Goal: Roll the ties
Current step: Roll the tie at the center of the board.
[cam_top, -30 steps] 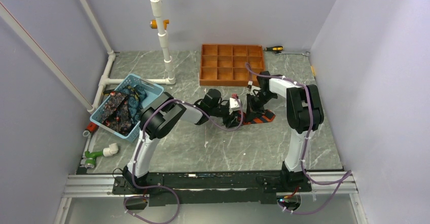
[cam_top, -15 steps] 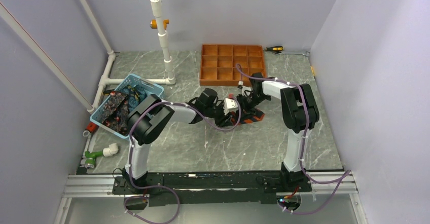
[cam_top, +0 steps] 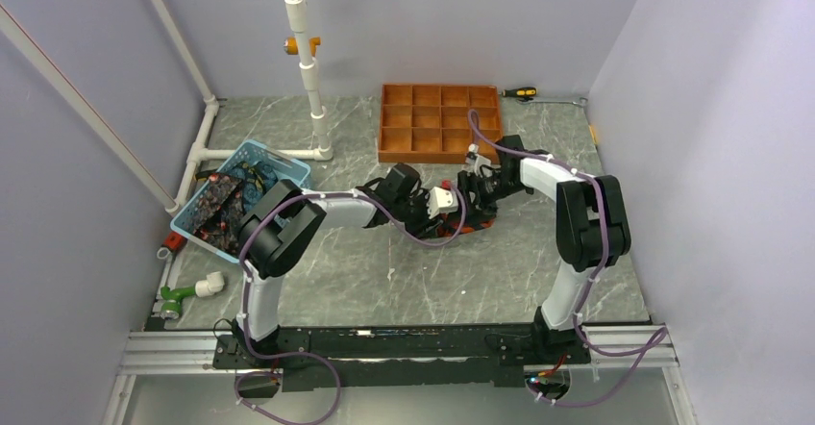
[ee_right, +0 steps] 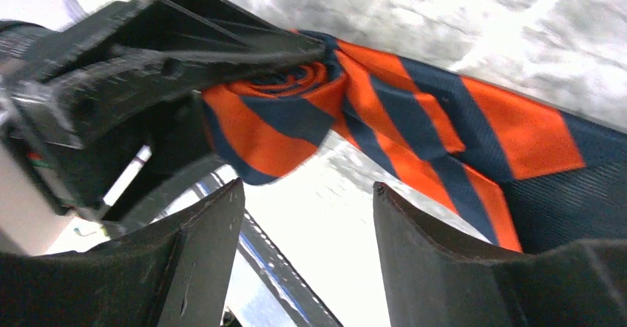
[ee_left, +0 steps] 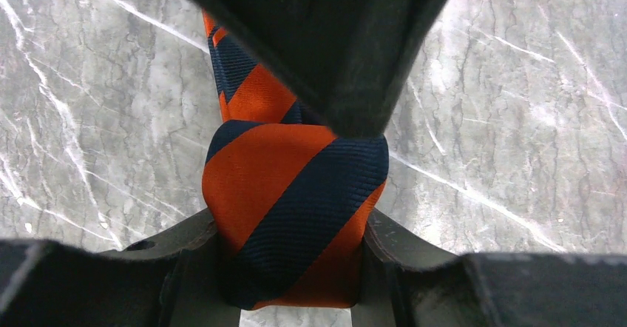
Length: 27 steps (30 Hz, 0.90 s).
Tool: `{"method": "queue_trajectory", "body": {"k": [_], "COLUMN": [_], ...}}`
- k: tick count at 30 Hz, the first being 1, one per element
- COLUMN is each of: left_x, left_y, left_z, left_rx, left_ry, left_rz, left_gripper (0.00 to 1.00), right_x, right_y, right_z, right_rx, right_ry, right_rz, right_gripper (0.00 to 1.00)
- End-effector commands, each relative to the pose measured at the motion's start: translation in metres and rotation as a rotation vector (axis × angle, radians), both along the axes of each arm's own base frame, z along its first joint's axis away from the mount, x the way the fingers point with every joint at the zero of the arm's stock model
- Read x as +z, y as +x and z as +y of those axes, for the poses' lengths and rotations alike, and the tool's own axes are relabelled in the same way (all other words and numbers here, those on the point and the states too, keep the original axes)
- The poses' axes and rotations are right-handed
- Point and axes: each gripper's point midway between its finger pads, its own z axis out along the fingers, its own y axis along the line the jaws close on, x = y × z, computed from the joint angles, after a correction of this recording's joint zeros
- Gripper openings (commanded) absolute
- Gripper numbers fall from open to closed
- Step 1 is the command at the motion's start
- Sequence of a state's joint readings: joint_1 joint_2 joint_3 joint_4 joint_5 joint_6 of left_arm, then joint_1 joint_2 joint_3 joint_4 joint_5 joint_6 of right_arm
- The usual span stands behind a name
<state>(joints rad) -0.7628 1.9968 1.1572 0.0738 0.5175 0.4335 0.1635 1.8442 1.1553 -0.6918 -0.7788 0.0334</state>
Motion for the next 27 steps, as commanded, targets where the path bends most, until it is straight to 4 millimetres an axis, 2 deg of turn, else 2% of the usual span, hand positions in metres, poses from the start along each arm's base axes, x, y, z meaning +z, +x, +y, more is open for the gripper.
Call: {"method": "queue_trajectory", "body": {"k": [1, 4, 8, 11, 15, 16, 17, 20, 23, 25, 26, 27], "left_x": [-0.087, -0.088, -0.088, -0.088, -0.084, -0.083, -0.082, -0.071, -0.044, -0.027, -0.017, -0.006], "left_y": [-0.036, -0.037, -0.039, -0.038, -0.038, -0.037, -0.037, -0.036, -0.035, -0.031, -0.03, -0.025], "left_z": [0.078, 0.078, 0.077, 0.075, 0.068, 0.066, 0.065, 0.056, 0.039, 0.029, 0.023, 0.014], "left_rx": [0.064, 0.058, 0.054, 0.06, 0.053, 0.051, 0.046, 0.036, 0.015, 0.002, -0.002, -0.008], "left_ry": [0.379, 0.387, 0.382, 0.384, 0.36, 0.356, 0.35, 0.286, 0.14, 0.063, 0.019, -0.035], "left_rz": [0.175, 0.172, 0.173, 0.181, 0.191, 0.193, 0.197, 0.2, 0.206, 0.186, 0.183, 0.159], "left_gripper": [0.03, 0.06, 0.11, 0.14, 0.19, 0.21, 0.22, 0.32, 0.47, 0.51, 0.6, 0.63], "right_x": [0.026, 0.023, 0.012, -0.001, -0.014, -0.016, -0.018, -0.03, -0.043, -0.048, -0.05, -0.051], "right_y": [0.014, 0.02, 0.025, 0.022, 0.011, 0.01, 0.009, 0.014, 0.021, 0.027, 0.029, 0.03], "right_z": [0.024, 0.03, 0.034, 0.034, 0.027, 0.026, 0.025, 0.015, 0.001, -0.008, -0.011, -0.014], "right_rx": [-0.022, -0.042, -0.041, -0.016, 0.036, 0.043, 0.05, 0.038, 0.026, 0.016, 0.013, 0.012], "right_ry": [0.157, 0.184, 0.178, 0.159, 0.124, 0.118, 0.111, 0.025, -0.094, -0.16, -0.19, -0.216], "right_rz": [-0.064, -0.047, -0.028, 0.0, 0.022, 0.026, 0.024, -0.007, -0.041, -0.073, -0.083, -0.09], "right_gripper": [0.64, 0.6, 0.49, 0.33, 0.21, 0.16, 0.02, 0.0, 0.0, 0.0, 0.0, 0.0]}}
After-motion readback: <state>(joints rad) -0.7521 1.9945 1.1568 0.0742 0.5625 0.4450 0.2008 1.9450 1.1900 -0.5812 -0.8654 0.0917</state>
